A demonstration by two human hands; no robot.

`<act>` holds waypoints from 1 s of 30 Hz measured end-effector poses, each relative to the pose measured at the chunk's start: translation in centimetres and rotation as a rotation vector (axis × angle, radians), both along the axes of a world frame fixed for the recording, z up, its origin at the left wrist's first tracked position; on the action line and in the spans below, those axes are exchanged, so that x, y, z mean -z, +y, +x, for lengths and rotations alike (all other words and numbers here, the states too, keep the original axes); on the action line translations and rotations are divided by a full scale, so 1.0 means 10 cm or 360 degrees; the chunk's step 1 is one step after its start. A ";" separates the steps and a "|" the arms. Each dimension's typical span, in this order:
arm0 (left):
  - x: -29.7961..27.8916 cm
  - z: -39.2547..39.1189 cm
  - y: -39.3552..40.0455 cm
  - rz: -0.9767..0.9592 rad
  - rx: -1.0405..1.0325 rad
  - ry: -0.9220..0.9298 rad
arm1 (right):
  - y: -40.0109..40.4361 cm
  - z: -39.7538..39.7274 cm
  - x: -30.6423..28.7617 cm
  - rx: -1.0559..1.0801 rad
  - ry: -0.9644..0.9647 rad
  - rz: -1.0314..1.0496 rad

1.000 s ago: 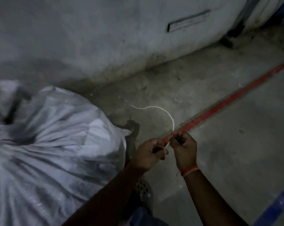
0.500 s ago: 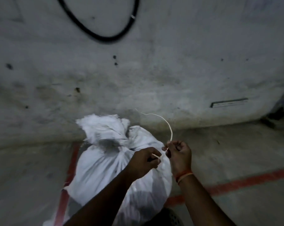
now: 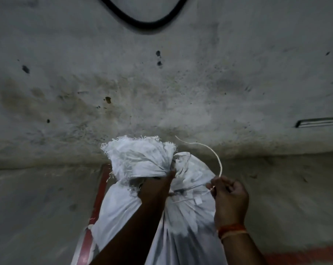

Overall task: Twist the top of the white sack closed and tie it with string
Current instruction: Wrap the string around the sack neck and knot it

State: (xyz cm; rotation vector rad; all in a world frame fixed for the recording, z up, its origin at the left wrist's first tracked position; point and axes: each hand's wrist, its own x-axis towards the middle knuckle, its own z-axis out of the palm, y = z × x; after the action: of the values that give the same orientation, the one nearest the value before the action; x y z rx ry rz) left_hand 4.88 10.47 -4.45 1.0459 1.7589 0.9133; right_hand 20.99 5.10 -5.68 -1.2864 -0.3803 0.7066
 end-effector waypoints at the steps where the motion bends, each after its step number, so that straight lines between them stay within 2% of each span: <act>1: 0.02 0.06 0.11 -0.0015 -0.0067 -0.0117 | 0.04 0.01 0.01 0.0014 -0.0002 0.0000; 5: 0.34 0.12 0.58 0.0006 -0.0162 -0.0016 | 0.15 0.03 0.15 0.0113 0.0057 -0.0045; 7: 0.22 0.12 0.55 0.0028 -0.0201 -0.0082 | 0.20 0.02 0.21 0.0161 0.0077 -0.0079; 10: 0.03 0.07 0.50 0.0188 -0.0200 0.0131 | 0.25 -0.02 0.29 0.0211 0.0073 -0.0144; 11: 0.00 0.05 0.50 0.0244 -0.0160 0.0077 | 0.26 -0.05 0.32 0.0217 0.0060 -0.0164; 17: -0.05 -0.15 0.42 0.0214 -0.0054 -0.0783 | 0.17 -0.10 0.32 0.0379 0.0001 -0.0257; 19: -0.05 -0.20 0.37 0.0205 0.0040 -0.0919 | 0.15 -0.07 0.33 0.0419 0.0033 -0.0267; 23: -0.04 -0.25 0.31 0.0374 0.0277 -0.0775 | 0.25 -0.06 0.42 0.0170 -0.0200 -0.0384; 28: -0.04 -0.34 0.32 0.0616 0.0605 -0.0440 | 0.40 -0.19 0.08 -0.0326 -0.0348 -0.0367; 30: -0.03 -0.34 0.33 0.0751 0.0728 -0.0258 | 0.49 -0.28 0.08 -0.0533 -0.0512 -0.0348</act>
State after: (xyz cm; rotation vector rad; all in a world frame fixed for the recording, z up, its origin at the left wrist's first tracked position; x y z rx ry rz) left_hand 1.52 13.81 -4.11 1.5477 1.1184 1.1006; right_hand 18.21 10.02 -6.43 -1.5684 -0.8118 0.8399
